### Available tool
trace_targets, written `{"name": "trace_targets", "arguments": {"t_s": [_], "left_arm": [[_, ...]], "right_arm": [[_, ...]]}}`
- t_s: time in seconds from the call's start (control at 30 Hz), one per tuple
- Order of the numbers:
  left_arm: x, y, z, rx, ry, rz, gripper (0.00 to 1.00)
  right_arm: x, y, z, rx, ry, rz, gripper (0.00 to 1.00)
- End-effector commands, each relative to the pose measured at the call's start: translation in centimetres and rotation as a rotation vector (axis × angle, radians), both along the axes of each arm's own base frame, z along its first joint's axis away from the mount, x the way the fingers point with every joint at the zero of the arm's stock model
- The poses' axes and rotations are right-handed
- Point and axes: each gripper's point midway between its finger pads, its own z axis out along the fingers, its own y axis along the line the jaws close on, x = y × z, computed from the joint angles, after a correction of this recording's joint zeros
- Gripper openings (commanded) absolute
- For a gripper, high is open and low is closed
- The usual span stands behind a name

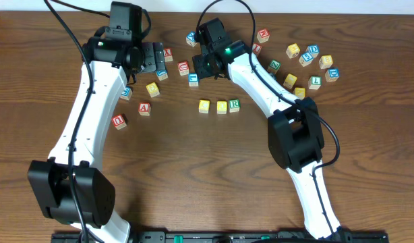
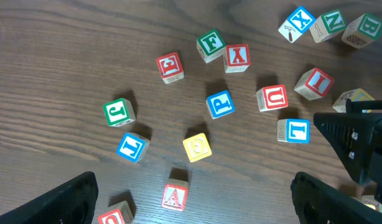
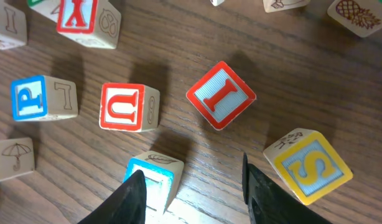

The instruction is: Spell out CORL

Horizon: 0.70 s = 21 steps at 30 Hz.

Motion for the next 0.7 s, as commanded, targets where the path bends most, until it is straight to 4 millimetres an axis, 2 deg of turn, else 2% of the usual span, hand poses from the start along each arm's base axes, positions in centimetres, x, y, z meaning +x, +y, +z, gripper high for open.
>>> {"name": "trace_targets", "arguments": {"t_s": [0.0, 0.07, 0.2, 0.33, 0.53, 0.67], "left_arm": [[0.1, 0.0, -0.7, 0.006, 0.016, -0.003, 0.98], [0.1, 0.0, -0.7, 0.006, 0.016, -0.003, 0.98], [0.1, 0.0, -0.7, 0.006, 0.016, -0.003, 0.98], [0.1, 0.0, -0.7, 0.006, 0.016, -0.002, 0.98], [0.1, 0.0, -0.7, 0.006, 0.016, -0.002, 0.98], [0.1, 0.0, -0.7, 0.006, 0.016, -0.003, 0.98]], "right_arm": [[-0.5, 1.2, 0.6, 0.047, 0.022, -0.062, 0.47], [-0.7, 1.6, 0.7, 0.074, 0.042, -0.116, 0.62], [-0.8, 1.9, 0.2, 0.072, 0.047, -0.19, 0.65], [-0.9, 2.3, -0.7, 0.056, 0.046, -0.184, 0.64], [-1.0, 2.3, -3.5, 0.026, 0.066, -0.169, 0.59], [-0.8, 2.8, -3.9, 0.024, 0.047, -0.119, 0.55]]}}
